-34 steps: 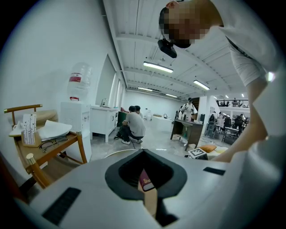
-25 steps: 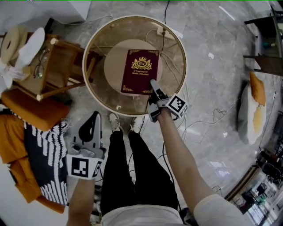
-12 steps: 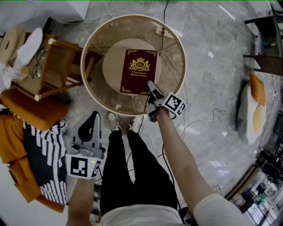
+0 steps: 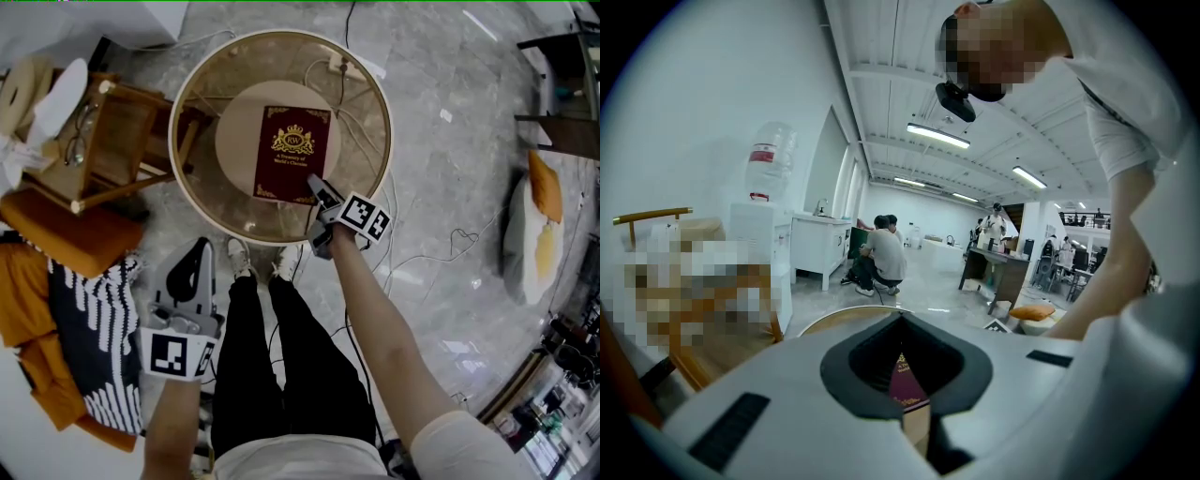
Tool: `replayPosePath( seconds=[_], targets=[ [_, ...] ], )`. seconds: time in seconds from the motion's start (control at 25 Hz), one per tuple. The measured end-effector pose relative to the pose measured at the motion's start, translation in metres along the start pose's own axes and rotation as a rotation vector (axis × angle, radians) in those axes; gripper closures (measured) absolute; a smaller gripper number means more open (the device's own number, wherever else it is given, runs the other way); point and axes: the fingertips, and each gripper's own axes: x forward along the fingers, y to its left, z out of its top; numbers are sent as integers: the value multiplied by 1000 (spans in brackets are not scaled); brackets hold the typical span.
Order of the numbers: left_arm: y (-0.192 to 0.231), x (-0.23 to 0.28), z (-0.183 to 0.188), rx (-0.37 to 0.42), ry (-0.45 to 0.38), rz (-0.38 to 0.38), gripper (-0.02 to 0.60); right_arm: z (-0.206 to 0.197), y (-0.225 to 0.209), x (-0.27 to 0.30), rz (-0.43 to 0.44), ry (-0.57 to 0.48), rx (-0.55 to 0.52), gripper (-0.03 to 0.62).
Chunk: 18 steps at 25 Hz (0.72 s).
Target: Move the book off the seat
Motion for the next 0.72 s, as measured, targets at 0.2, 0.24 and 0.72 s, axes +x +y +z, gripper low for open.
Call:
replayPosePath(
  seconds=[0.2,0.24,0.72],
  targets=[
    [0,-2,-2,11,1,-4,565,0,-11,-1,-64,-2,-13,342],
    [0,-3,-2,10,2,-4,565,2,-10,-1,-61,-5,-15,342],
    [-12,-6,3,-1,-10,-19,565,11,-7,-24,-23,-40,-20,332]
  ],
)
